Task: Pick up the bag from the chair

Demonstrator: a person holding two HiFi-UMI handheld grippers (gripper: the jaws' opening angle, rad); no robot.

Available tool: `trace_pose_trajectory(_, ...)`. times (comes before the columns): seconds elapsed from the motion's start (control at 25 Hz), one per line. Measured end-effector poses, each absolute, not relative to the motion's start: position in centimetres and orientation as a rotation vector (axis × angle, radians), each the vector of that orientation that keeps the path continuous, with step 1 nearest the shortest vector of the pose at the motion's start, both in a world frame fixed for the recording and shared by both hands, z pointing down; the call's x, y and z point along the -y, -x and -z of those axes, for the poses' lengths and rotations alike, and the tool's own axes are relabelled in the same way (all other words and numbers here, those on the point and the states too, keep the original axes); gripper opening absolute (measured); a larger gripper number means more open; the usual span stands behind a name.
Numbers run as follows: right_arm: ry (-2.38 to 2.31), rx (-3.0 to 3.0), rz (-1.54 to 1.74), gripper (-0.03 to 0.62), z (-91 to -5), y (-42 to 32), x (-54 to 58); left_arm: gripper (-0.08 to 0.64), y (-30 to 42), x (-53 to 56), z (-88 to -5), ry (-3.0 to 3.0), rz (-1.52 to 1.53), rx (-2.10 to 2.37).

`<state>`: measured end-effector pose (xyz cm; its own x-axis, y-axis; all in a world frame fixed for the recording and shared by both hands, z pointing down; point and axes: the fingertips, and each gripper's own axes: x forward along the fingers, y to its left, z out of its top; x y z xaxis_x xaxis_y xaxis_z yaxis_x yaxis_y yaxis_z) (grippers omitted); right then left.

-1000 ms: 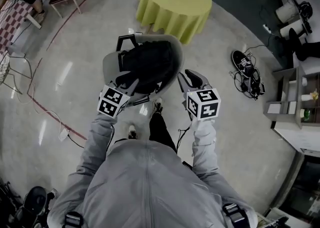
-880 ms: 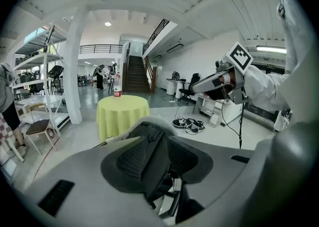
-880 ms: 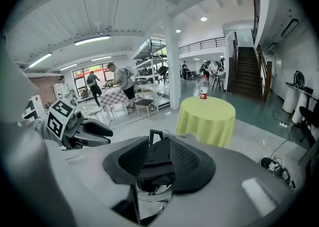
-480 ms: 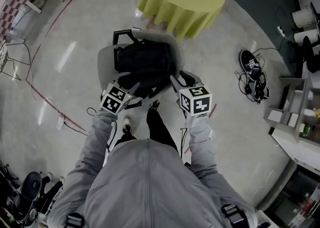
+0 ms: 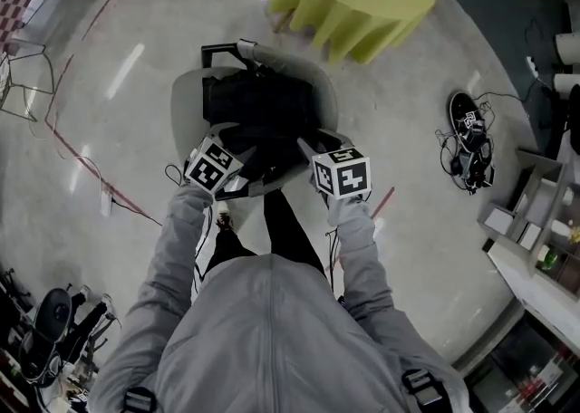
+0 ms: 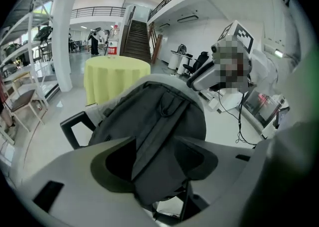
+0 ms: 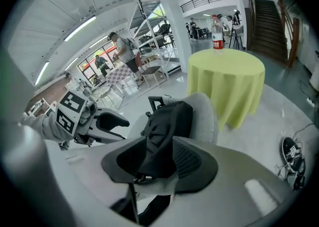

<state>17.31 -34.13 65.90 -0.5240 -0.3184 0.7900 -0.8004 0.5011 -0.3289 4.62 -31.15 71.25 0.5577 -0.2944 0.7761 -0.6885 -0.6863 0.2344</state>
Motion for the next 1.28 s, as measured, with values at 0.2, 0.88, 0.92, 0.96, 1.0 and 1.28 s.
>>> trace_pose_trajectory(0.2,-0.862,2.049,-0.995,0.173,-67.7,-17.0,35.2,0.275,-6.3,31.9,-72.8,-2.283,-1.012,0.739)
trace_pose_trajectory(0.88,-0.809,1.976,-0.953,0.141,-69.0,-16.0,35.6,0.405,-10.3,34.0,-76.3,-2.506,-1.138,0.410)
trace_pose_trajectory(0.92,-0.812,1.976,-0.953,0.141,-69.0,-16.0,35.6,0.403,-10.6,34.0,-76.5,-2.499,-1.130,0.374)
trace_pose_trajectory(0.96,-0.815,1.976,-0.952,0.141,-68.9,-16.1,35.7,0.403,-10.8,33.9,-76.7,-2.491,-1.120,0.342)
trace_pose_trajectory(1.0,-0.818,1.976,-0.948,0.141,-69.0,-16.1,35.7,0.403,-10.9,33.9,-76.8,-2.482,-1.108,0.312)
trace_pose_trajectory(1.28,-0.849,1.971,-0.971,0.142,-68.9,-16.4,35.9,0.311,-10.4,33.6,-75.9,-2.466,-0.978,0.322)
